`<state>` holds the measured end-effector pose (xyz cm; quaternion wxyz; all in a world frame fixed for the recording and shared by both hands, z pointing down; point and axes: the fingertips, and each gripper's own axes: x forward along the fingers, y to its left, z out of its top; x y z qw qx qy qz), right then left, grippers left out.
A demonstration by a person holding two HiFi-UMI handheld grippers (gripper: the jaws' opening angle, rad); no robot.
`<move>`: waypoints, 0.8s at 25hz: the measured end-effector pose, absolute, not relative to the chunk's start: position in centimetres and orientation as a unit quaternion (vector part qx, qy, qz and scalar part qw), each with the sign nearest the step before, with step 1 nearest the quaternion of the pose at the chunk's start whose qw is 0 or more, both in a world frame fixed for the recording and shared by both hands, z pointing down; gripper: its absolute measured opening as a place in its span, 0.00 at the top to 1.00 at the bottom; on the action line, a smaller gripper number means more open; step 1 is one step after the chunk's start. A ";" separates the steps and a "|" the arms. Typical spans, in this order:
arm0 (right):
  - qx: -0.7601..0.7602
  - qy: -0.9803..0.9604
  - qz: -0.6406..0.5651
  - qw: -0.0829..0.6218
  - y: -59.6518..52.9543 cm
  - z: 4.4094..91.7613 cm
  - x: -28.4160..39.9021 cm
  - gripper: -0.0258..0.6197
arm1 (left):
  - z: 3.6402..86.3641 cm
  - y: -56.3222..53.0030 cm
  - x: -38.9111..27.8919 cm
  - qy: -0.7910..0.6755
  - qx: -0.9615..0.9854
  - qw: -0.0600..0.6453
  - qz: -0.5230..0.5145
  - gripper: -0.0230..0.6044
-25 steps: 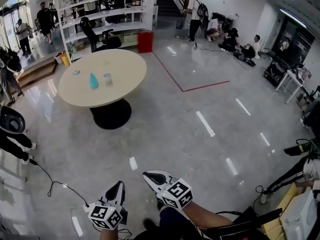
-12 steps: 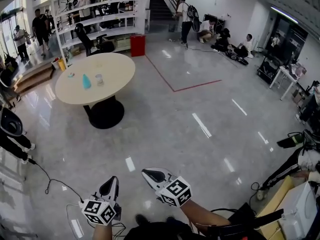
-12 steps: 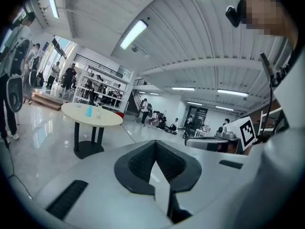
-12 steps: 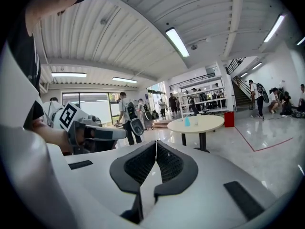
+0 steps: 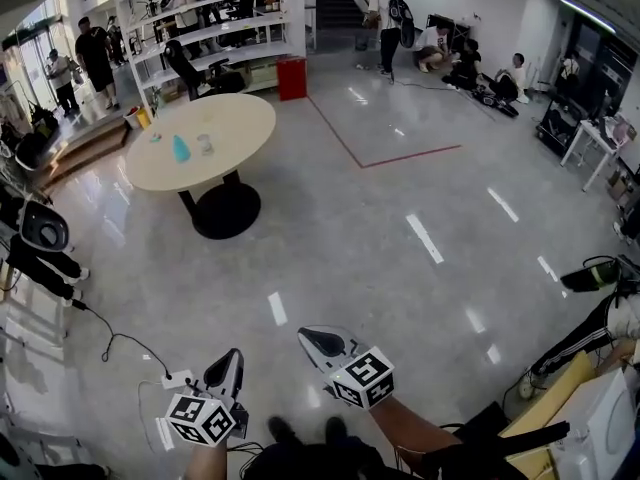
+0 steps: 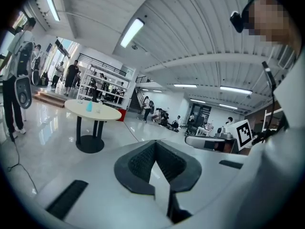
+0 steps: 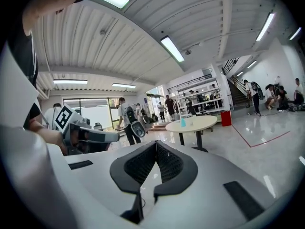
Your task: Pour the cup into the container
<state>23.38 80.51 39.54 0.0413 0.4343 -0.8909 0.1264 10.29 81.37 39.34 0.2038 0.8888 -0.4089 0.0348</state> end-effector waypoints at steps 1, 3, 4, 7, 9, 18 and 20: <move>0.435 -0.890 0.127 0.038 80.8 39.3 23.5 0.95 | 39.1 81.8 10.4 -0.409 0.889 0.202 0.035 0.97; 0.436 -0.891 0.124 0.034 81.3 38.8 23.4 0.95 | 38.5 82.6 10.3 -0.408 0.891 0.197 0.033 0.97; 0.437 -0.891 0.120 0.032 81.5 38.4 23.3 0.95 | 38.3 82.8 10.1 -0.408 0.891 0.195 0.031 0.97; 0.442 -0.889 0.111 0.027 81.9 37.3 23.3 0.95 | 37.4 83.3 9.5 -0.409 0.894 0.184 0.024 0.97; 0.447 -0.888 0.109 0.025 82.4 36.6 23.0 0.95 | 36.5 83.7 8.8 -0.410 0.894 0.176 0.019 0.97; 0.445 -0.889 0.098 0.037 83.2 35.7 19.8 0.95 | 35.7 84.5 4.7 -0.430 0.888 0.166 0.000 0.97; 0.443 -0.891 0.092 0.038 83.4 35.4 19.3 0.95 | 35.5 84.6 4.0 -0.434 0.886 0.162 -0.004 0.97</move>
